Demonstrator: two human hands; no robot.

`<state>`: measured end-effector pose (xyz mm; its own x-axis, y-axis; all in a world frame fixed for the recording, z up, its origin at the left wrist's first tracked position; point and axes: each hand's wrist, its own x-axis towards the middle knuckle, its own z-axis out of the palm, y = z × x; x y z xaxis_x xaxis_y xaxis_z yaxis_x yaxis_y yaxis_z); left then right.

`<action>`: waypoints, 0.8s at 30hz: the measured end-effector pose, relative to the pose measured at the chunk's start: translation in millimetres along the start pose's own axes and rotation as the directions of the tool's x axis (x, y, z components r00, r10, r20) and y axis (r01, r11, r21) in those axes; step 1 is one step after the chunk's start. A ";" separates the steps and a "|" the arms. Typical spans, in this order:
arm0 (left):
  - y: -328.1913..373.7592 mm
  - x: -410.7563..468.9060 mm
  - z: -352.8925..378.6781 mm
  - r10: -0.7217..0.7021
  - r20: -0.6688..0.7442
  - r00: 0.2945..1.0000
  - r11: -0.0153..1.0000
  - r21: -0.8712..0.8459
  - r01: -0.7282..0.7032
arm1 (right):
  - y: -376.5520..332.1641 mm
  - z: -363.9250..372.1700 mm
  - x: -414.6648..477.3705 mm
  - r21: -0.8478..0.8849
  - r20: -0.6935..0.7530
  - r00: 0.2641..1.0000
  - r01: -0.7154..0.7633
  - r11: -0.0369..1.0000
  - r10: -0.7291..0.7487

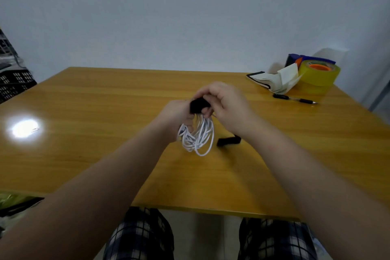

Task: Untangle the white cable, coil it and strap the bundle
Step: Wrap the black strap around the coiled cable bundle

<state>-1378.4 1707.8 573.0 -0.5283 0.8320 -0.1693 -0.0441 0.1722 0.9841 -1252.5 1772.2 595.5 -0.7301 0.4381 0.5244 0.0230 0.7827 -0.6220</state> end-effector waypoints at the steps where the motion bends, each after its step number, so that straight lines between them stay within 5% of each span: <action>1: 0.2 -1.7 0.3 0.011 -0.030 0.999 1.000 -0.008 -0.011 | 4.8 3.6 -2.4 -0.096 0.010 0.997 0.071 0.993 -0.070; 7: -0.5 -1.2 0.9 -0.041 -0.131 0.991 0.963 -0.270 0.004 | 14.6 15.5 -20.0 -0.270 0.113 0.991 0.102 0.957 -0.074; 17: -9.5 -0.8 4.0 0.116 -0.239 0.964 0.991 -0.035 -0.128 | 2.1 17.5 -15.0 -0.622 0.388 0.915 0.172 0.764 0.110; 24: -9.8 -5.8 9.8 0.234 -0.216 0.948 0.972 0.061 -0.226 | -0.4 16.4 -17.1 -0.566 0.264 0.964 0.135 0.813 0.024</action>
<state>-1366.6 1706.5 563.8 -0.6941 0.7153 0.0817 0.1285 0.0114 0.9916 -1251.2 1757.2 577.3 -0.8839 0.3245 0.3369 0.3070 0.9458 -0.1055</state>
